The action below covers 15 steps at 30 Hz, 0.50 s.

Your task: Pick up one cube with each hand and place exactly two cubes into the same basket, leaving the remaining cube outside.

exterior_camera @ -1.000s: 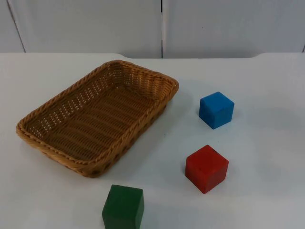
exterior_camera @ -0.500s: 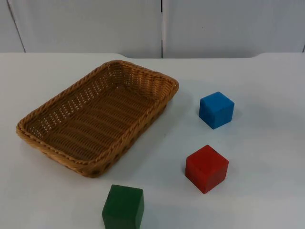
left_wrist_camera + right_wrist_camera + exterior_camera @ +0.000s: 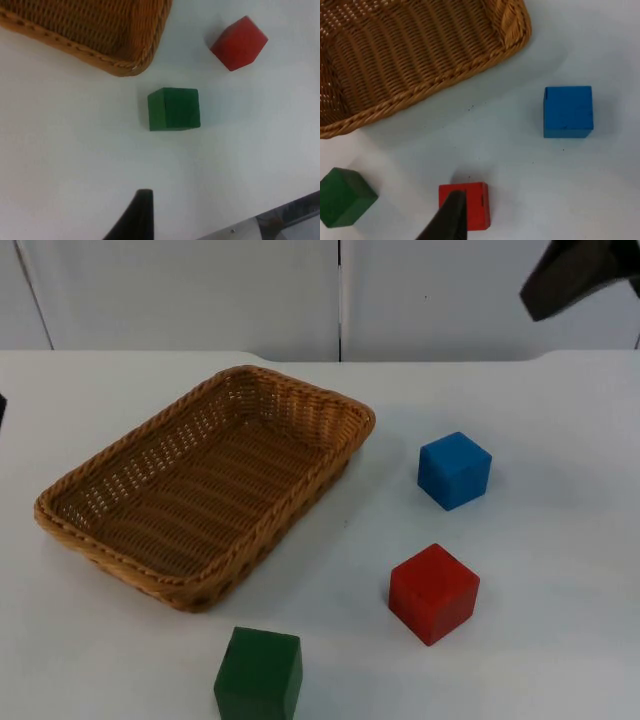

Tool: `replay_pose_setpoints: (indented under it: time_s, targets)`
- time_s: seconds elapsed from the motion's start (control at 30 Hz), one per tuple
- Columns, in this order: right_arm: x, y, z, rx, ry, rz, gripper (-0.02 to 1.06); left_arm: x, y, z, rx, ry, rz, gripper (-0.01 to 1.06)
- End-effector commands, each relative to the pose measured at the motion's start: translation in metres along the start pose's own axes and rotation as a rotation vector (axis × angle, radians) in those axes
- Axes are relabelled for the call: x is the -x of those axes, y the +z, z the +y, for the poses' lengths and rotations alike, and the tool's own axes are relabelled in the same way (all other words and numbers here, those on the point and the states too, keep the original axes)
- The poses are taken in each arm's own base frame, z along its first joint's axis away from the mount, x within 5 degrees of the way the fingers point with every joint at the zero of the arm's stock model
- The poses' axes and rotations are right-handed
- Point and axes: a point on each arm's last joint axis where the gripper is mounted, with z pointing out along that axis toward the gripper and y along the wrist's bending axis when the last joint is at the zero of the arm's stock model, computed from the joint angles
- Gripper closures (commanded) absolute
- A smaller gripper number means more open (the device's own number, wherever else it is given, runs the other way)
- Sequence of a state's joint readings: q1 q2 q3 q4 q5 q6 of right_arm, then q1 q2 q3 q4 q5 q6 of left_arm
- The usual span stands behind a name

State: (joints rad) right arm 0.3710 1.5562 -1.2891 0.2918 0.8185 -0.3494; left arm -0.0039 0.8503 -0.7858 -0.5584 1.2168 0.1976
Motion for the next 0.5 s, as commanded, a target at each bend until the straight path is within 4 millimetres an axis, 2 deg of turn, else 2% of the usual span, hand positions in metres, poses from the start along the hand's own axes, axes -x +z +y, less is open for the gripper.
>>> replay_pose_setpoints:
  time_s: [0.0,0.07,0.23,0.27,0.4,0.47]
  targets:
    - [0.004,0.006,-0.001,0.000,-0.001,0.005,-0.01,0.004,0.002,0.003,0.017,-0.030,0.011,0.00]
    - [0.005,0.012,-0.003,0.001,0.004,0.013,-0.01,0.005,0.004,0.005,0.025,-0.038,0.024,0.00]
    - [0.003,0.040,-0.009,0.003,0.001,0.059,-0.01,0.016,0.026,0.003,0.070,-0.038,0.054,0.00]
    - [0.003,0.040,-0.009,0.003,0.001,0.059,-0.01,0.016,0.026,0.003,0.070,-0.038,0.054,0.00]
    - [0.000,0.055,-0.011,0.011,0.000,0.095,-0.01,0.020,0.053,0.001,0.219,-0.017,0.115,0.00]
    - [-0.001,0.058,-0.012,0.014,0.004,0.104,-0.01,0.021,0.060,0.000,0.258,-0.013,0.124,0.00]
